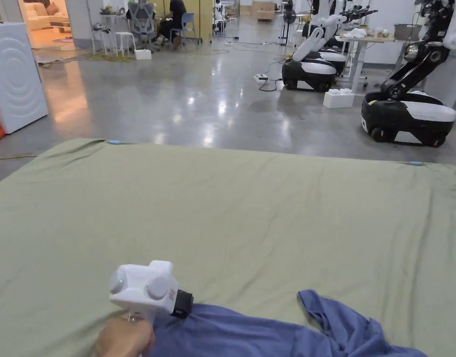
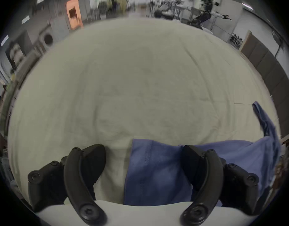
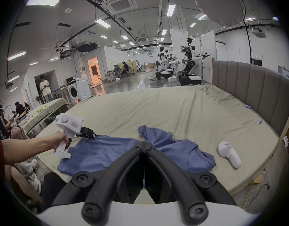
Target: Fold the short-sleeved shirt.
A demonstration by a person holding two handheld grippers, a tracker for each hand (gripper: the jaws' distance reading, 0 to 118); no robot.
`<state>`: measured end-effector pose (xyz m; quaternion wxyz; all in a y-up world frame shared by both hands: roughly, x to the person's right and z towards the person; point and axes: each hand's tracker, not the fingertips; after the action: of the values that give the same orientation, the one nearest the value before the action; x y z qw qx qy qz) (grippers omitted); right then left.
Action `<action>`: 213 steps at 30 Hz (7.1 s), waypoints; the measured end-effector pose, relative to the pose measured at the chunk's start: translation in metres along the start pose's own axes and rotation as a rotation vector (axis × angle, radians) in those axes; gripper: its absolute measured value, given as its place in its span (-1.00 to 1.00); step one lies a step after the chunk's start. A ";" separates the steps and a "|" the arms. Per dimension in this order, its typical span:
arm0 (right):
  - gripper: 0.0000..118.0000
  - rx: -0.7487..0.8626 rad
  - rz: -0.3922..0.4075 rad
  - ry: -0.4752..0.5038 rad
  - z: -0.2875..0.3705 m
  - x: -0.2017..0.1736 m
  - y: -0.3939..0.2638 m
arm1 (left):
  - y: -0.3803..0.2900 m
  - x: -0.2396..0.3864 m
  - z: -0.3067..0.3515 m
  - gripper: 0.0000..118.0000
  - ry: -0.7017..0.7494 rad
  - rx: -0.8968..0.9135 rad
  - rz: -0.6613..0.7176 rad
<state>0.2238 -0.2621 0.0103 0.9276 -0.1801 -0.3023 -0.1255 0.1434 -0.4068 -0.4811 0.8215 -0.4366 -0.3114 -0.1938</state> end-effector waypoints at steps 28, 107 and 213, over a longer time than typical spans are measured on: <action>-0.90 -0.697 0.068 -0.047 -0.321 0.064 0.055 | -0.113 -0.054 0.252 -0.97 -0.345 0.332 0.173; -0.91 0.107 -0.143 0.115 -0.206 0.088 0.318 | 0.183 -0.125 0.195 -0.97 -0.513 0.549 0.168; -0.85 -0.578 -0.144 -0.034 -0.052 0.084 -0.045 | -0.185 -0.106 0.154 -0.87 -0.147 0.009 0.211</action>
<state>0.3013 -0.3348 0.0340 0.8214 -0.4168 -0.2817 -0.2687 -0.0965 -0.3732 -0.3771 0.8143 -0.4763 -0.3237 -0.0723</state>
